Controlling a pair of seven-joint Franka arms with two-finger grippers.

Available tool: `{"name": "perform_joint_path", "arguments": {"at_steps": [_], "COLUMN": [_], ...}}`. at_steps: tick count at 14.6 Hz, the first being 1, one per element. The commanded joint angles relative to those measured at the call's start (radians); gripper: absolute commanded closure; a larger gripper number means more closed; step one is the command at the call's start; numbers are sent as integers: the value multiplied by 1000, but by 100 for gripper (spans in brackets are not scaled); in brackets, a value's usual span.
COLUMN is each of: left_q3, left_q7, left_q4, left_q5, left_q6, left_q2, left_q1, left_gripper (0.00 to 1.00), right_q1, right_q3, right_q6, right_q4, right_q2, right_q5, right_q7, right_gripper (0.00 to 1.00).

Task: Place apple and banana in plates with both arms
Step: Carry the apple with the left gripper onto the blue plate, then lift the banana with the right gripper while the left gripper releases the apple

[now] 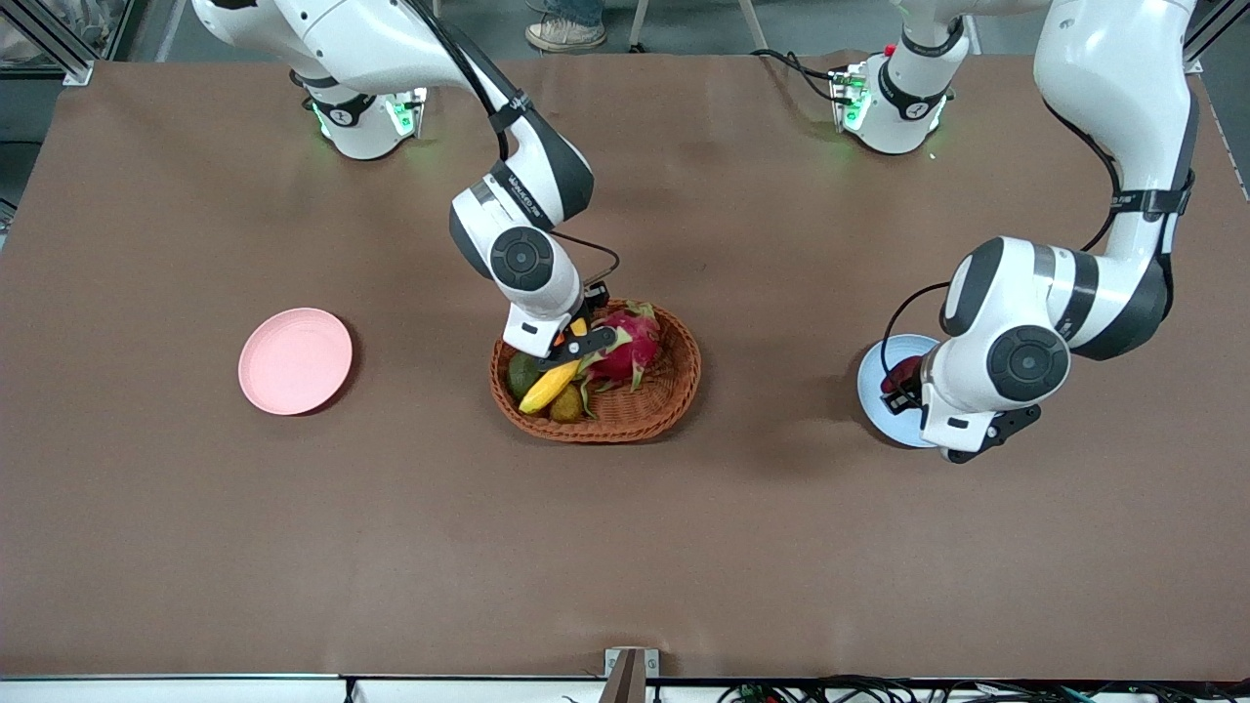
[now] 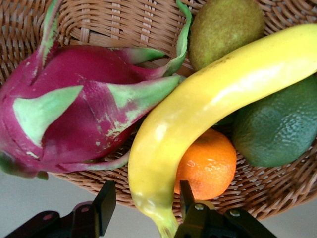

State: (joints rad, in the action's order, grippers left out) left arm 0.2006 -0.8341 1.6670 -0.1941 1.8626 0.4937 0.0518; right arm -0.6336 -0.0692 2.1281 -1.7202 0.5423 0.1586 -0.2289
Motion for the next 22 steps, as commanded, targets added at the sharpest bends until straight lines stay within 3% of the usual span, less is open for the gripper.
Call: {"name": "perform_joint_path", "arguments": {"at_steps": [1,3,10,11,12,13,14,18,22], "left_q3": [7,7,6,5,6,7,7,19,62], "left_q7": [7,6,-10,-10,-10,-10,-10,-10,-5], "left_q4": [11,17,16,14,13,10,5,-18,-45], "left_q5": [-94,-148,-216,-219,-223,-223,-223,-206,-205], "left_q6": [3,3,6,6,6,6,3,-5,-8], "left_q2": [38,68,115,115,115,115,112,80,7], "left_q1": [-12,-30,-27,-26,-23,-23,-21,-21,-29], "left_gripper": [95,94,77,66,46,15,0,0,0], "right_q1": [-3,-6,-11,-11,-9,-6,0,22,162], "right_q3": [6,6,6,5,6,6,6,11,25], "right_q6": [4,6,6,6,6,3,3,-39,-277], "right_q4": [4,4,7,7,11,16,16,45,94], "right_q2": [2,4,16,16,16,16,15,-19,-102], "right_q5": [-16,-17,-36,-40,-40,-40,-39,-36,-28], "right_q7": [32,33,36,36,37,54,71,66,71], "right_gripper": [42,43,57,61,65,70,72,81,82]}}
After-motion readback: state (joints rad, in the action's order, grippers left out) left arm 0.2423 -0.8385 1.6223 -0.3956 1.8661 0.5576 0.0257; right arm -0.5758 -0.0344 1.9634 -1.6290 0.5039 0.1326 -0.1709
